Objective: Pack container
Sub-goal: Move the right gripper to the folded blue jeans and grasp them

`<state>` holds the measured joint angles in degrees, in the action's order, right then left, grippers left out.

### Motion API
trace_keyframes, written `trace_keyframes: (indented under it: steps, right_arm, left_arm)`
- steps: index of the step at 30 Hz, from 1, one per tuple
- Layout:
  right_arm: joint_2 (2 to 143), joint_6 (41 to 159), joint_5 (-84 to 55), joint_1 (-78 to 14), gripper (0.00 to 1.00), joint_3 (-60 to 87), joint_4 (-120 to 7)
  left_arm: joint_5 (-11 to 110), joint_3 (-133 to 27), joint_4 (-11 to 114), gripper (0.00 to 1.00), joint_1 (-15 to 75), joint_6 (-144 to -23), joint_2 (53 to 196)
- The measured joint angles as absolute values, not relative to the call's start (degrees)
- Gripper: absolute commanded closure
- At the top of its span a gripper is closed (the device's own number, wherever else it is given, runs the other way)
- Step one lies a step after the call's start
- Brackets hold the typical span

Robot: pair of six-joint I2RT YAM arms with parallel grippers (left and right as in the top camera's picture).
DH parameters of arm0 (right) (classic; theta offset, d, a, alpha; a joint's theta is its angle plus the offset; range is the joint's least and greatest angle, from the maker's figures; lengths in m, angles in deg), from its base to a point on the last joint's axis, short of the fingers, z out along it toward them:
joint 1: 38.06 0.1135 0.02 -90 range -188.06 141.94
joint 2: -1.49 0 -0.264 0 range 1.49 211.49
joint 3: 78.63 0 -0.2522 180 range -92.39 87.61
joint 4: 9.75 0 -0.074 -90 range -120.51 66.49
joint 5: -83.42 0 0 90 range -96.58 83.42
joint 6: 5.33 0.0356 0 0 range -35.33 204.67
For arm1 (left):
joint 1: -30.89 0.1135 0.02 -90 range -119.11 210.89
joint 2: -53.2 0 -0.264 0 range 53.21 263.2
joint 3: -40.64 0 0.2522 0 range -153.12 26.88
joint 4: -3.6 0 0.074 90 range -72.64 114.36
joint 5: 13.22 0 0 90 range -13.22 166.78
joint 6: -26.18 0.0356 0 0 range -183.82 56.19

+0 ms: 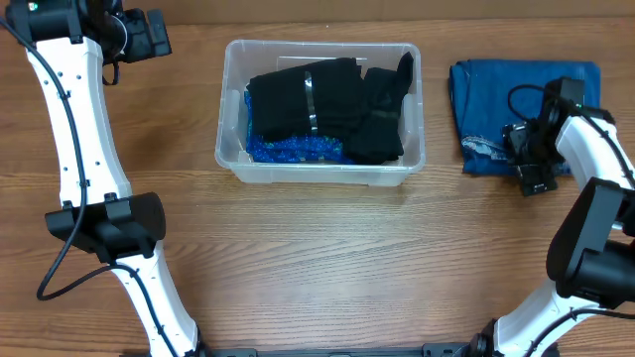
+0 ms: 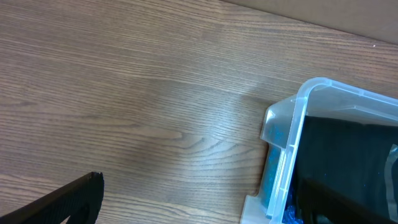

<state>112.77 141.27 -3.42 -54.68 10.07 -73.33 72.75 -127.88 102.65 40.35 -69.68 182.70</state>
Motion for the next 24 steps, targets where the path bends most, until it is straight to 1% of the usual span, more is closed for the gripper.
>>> trace_keyframes:
  steps: [6, 8, 9, 10, 11, 13, 14, 20, 24]
  right_arm:
    - [111.8, 140.9, -2.9, -55.0, 0.01, 16.3, -60.0]
    - [111.7, 140.6, -2.8, -55.0, 0.07, 17.4, -57.0]
    - [111.7, 140.5, -2.8, -55.0, 0.15, 17.9, -55.8]
    - [111.7, 140.4, -2.8, -55.0, 0.32, 18.2, -54.8]
    - [111.7, 140.1, -2.8, -54.9, 0.52, 18.4, -53.8]
    - [111.7, 139.4, -2.8, -54.7, 0.86, 18.6, -52.4]
    - [111.7, 139.0, -2.7, -54.5, 0.96, 18.6, -51.2]
    - [111.4, 133.3, -2.3, -54.2, 0.96, 18.6, -50.6]
    - [111.0, 128.8, -2.2, -54.2, 0.96, 16.0, -56.1]
  left_arm:
    - [72.8, -127.9, 102.7, 0.0, 40.4, -69.7, 182.7]
    - [72.8, -127.9, 102.6, 0.0, 40.3, -69.7, 182.7]
    - [72.8, -127.9, 102.7, 0.0, 40.4, -69.7, 182.7]
    - [72.8, -127.9, 102.7, 0.0, 40.4, -69.7, 182.7]
    - [72.8, -127.9, 102.7, 0.0, 40.4, -69.7, 182.7]
    - [72.8, -127.9, 102.7, 0.0, 40.4, -69.7, 182.7]
    - [72.8, -127.9, 102.6, 0.0, 40.4, -69.7, 182.7]
    - [72.8, -127.9, 102.7, 0.0, 40.3, -69.7, 182.7]
    - [72.8, -127.9, 102.7, 0.0, 40.3, -69.7, 182.7]
